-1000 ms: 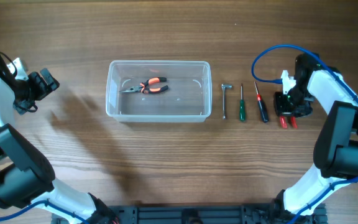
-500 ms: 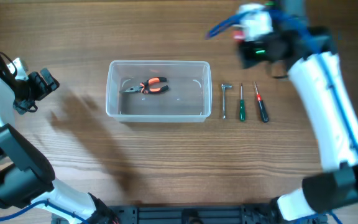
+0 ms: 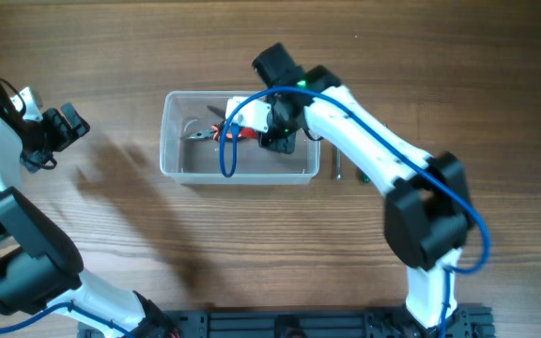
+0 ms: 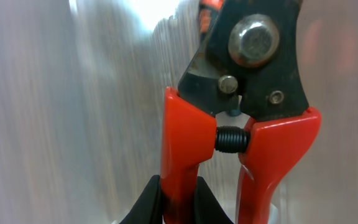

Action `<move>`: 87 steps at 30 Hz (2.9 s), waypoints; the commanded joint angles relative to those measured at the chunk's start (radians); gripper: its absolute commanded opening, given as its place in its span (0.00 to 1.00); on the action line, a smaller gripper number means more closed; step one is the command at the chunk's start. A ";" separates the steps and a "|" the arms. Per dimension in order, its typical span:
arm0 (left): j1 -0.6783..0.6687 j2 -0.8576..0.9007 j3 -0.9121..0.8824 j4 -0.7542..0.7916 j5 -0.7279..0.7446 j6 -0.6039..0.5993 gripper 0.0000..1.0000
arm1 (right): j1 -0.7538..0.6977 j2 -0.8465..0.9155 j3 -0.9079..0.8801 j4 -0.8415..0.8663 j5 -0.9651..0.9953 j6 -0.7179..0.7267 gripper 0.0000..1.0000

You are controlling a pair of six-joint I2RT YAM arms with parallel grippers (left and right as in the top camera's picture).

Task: Pack container
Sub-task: 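Place the snips into the box beside the pliers and release, then grasp the red-black screwdriver with the right gripper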

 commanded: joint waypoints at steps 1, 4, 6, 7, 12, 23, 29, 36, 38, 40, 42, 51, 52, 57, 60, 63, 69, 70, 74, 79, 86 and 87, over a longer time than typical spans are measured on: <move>0.005 0.002 0.018 0.003 0.001 -0.002 1.00 | -0.006 0.058 0.000 0.012 0.074 -0.043 0.04; 0.005 0.002 0.018 0.003 0.001 -0.002 1.00 | -0.019 0.078 0.000 0.022 0.085 -0.037 0.04; 0.005 0.002 0.018 0.003 0.001 -0.002 1.00 | -0.033 0.078 0.000 0.029 0.090 -0.035 0.05; 0.005 0.002 0.018 0.003 0.001 -0.002 1.00 | -0.043 0.078 0.000 0.035 0.093 -0.034 0.13; 0.005 0.002 0.018 0.003 0.001 -0.002 1.00 | -0.075 0.077 0.000 0.039 0.096 0.064 0.43; 0.005 0.002 0.018 0.003 0.001 -0.002 1.00 | -0.083 -0.127 0.138 0.027 0.198 0.347 0.71; 0.005 0.002 0.018 0.003 0.001 -0.002 1.00 | -0.242 -0.340 0.172 0.013 0.335 0.591 0.81; 0.005 0.002 0.018 0.003 0.001 -0.002 1.00 | -0.607 -0.320 0.124 -0.176 0.133 0.913 0.82; 0.005 0.002 0.018 0.003 0.001 -0.002 1.00 | -0.674 -0.296 0.081 -0.199 0.131 0.962 0.82; 0.005 0.002 0.018 0.003 0.001 -0.002 1.00 | -0.711 -0.282 0.024 -0.198 0.132 0.959 0.82; 0.005 0.002 0.018 0.003 0.001 -0.002 1.00 | -0.724 -0.276 -0.036 -0.198 0.132 0.948 0.82; 0.005 0.002 0.018 0.003 0.001 -0.002 1.00 | -0.721 -0.272 -0.254 -0.140 0.131 0.844 0.80; 0.005 0.002 0.018 0.003 0.001 -0.002 1.00 | -0.721 -0.272 -0.283 -0.122 0.125 0.843 0.79; 0.005 0.002 0.018 0.003 0.001 -0.002 1.00 | -0.704 -0.272 -0.394 -0.053 0.106 0.790 0.75; 0.005 0.002 0.018 0.003 0.001 -0.002 1.00 | -0.694 -0.270 -0.458 0.001 0.106 0.756 0.75; 0.005 0.002 0.018 0.003 0.001 -0.002 1.00 | -0.684 -0.257 -0.499 0.035 0.105 0.739 0.75; 0.005 0.002 0.018 0.003 0.001 -0.002 1.00 | -0.673 -0.240 -0.527 0.078 0.101 0.738 0.75; 0.005 0.002 0.018 0.003 0.001 -0.002 1.00 | -0.671 -0.240 -0.527 0.081 0.102 0.738 0.75; 0.005 0.002 0.018 0.003 0.001 -0.002 1.00 | -0.669 -0.240 -0.530 0.088 0.102 0.731 0.75; 0.005 0.002 0.018 0.003 0.001 -0.002 1.00 | -0.663 -0.240 -0.530 0.088 0.109 0.716 0.68; 0.005 0.002 0.018 0.003 0.001 -0.002 1.00 | -0.594 -0.176 -0.530 0.098 0.167 0.721 0.69; 0.005 0.002 0.018 0.003 0.001 -0.002 1.00 | -0.594 -0.159 -0.530 0.100 0.172 0.739 0.69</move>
